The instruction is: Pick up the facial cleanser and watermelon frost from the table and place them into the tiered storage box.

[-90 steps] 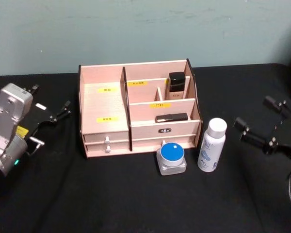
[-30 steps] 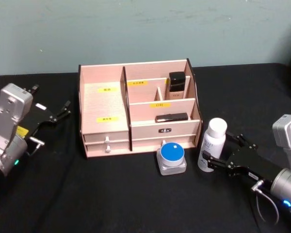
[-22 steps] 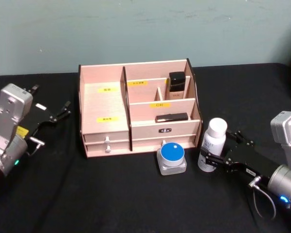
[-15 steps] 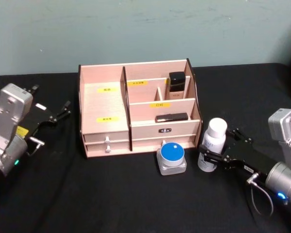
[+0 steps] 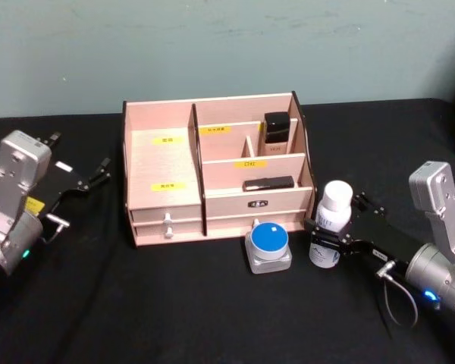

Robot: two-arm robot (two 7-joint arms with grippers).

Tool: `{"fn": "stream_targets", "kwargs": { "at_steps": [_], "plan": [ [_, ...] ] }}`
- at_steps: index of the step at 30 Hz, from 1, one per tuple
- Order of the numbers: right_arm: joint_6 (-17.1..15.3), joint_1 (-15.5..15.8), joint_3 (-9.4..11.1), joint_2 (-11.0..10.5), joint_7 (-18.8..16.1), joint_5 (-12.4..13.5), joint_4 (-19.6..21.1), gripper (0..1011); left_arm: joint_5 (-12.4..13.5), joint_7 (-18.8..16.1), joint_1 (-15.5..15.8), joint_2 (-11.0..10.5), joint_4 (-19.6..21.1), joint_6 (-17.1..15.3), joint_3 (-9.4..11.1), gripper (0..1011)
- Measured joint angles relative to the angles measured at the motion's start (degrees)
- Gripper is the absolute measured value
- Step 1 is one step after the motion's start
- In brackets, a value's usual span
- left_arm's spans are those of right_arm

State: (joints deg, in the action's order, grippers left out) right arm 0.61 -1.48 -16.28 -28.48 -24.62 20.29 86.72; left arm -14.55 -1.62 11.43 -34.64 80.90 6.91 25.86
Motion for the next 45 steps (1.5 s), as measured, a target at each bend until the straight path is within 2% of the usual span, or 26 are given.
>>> {"fn": "stream_targets", "kwargs": {
  "at_steps": [18, 26, 31, 35, 45],
  "plan": [
    [0.05, -0.53, -0.01, 0.57, 0.14, -0.54, -0.66, 1003, 0.00, 0.00, 0.00, 0.00, 0.00, 0.00, 0.00, 1010],
    [0.02, -0.51, -0.01, 0.54, 0.16, -0.50, -0.66, 841, 0.00, 0.00, 0.00, 0.00, 0.00, 0.00, 0.00, 1010],
    [0.02, -0.49, -0.01, 0.51, 0.16, -0.48, -0.65, 661, 0.00, 0.00, 0.00, 0.00, 0.00, 0.00, 0.00, 1010],
    [0.02, -0.28, 0.06, 0.47, 0.11, -0.40, -0.49, 620, 0.00, 0.00, 0.00, 0.00, 0.00, 0.00, 0.00, 1010],
    [0.00, 0.64, 0.82, 0.25, -0.31, 0.76, 0.60, 615, 0.00, 0.00, 0.00, 0.00, 0.00, 0.00, 0.00, 1010]
  ]
}}
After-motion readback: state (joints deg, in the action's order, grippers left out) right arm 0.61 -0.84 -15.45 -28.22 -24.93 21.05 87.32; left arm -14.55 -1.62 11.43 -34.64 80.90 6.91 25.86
